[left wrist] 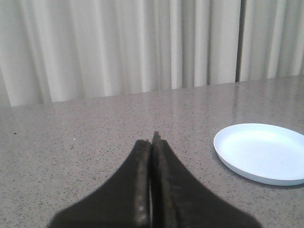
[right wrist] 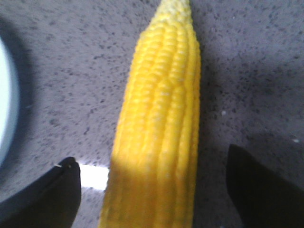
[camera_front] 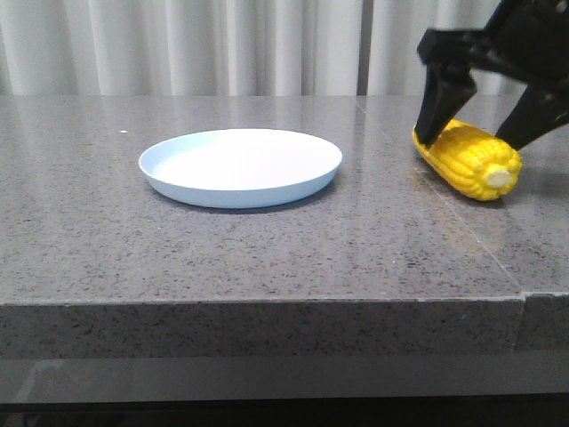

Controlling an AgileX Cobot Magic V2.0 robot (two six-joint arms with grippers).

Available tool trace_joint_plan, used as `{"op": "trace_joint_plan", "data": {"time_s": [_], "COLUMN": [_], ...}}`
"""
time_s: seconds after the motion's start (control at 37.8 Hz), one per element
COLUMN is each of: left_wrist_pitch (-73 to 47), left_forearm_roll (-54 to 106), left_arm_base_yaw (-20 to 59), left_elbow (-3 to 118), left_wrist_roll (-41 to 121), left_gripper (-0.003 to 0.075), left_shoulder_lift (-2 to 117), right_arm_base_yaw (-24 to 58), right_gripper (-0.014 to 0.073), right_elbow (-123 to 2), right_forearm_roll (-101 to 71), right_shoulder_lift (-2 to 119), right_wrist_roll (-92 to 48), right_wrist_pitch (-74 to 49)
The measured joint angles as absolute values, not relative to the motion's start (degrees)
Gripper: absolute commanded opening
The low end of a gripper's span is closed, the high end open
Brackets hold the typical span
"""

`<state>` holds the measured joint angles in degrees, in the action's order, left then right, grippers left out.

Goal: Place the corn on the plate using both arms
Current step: 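Lower the right gripper over the yellow corn cob and grasp it, then carry the corn cob with the right gripper onto the blue plate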

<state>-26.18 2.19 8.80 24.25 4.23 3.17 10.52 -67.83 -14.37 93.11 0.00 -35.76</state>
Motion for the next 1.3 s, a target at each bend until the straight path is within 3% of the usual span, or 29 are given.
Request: {"op": "trace_joint_plan", "data": {"time_s": [0.08, 0.24, 0.34, 0.56, 0.74, 1.11, 1.19, 1.3], "left_wrist_pitch": [-26.18, -26.18, -26.18, -26.18, -26.19, -26.19, -26.19, -26.19], "left_forearm_roll": [2.19, 2.19, 2.19, 2.19, 2.19, 2.19, 2.19, 2.19], "left_arm_base_yaw": [8.80, 8.80, 8.80, 8.80, 8.80, 8.80, 8.80, 8.80], "left_elbow": [24.25, 24.25, 24.25, 24.25, 24.25, 24.25, 24.25, 24.25], "left_wrist_roll": [4.23, 4.23, 4.23, 4.23, 4.23, 4.23, 4.23, 4.23], "left_gripper": [-0.0020, -0.0020, -0.0020, -0.0020, -0.0020, -0.0020, -0.0020, -0.0020], "left_shoulder_lift": [3.17, 3.17, 3.17, 3.17, 3.17, 3.17, 3.17, 3.17], "right_arm_base_yaw": [10.52, 10.52, 10.52, 11.25, 16.61, 27.02, 28.09, 28.54], "right_gripper": [0.0524, 0.0251, 0.0173, 0.0171, 0.0171, 0.0178, 0.0214, 0.0337], "right_elbow": [-68.17, -68.41, -68.43, -71.74, -77.57, -86.09, -86.43, -86.47], "right_forearm_roll": [-14.51, -15.46, -16.00, -19.82, -22.08, -26.86, -27.36, -27.55], "right_shoulder_lift": [94.70, 95.09, 94.70, 92.97, 93.23, 103.67, 105.86, 107.84], "right_wrist_roll": [0.00, 0.00, 0.00, 0.00, 0.00, 0.00, 0.00, 0.00], "right_wrist_pitch": [-35.88, -36.11, -36.36, -36.51, -35.77, -35.25, -35.13, -35.13]}}
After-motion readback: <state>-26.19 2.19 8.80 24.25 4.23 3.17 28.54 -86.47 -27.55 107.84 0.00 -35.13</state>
